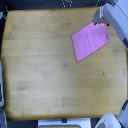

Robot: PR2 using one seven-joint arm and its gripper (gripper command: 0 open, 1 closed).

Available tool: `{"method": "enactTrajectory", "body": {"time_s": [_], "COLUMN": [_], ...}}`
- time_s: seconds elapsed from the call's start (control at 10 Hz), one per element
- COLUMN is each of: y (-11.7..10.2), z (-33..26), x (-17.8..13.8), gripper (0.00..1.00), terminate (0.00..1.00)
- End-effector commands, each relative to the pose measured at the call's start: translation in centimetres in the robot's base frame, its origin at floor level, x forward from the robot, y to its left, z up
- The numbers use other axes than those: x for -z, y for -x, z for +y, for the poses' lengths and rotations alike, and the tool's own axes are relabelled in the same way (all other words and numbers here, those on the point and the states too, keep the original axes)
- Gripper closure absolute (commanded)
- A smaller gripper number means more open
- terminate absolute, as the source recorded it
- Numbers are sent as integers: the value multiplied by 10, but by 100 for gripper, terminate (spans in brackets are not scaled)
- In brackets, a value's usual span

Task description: Folding a cloth

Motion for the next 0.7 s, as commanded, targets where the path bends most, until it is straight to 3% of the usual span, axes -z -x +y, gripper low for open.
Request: {"method": "enactTrajectory", "body": {"time_s": [0.0,0.6], "y": [-29,-52], "z": [-30,-82], "x": [32,64], "gripper": [0,0], "terminate": [0,0]}}
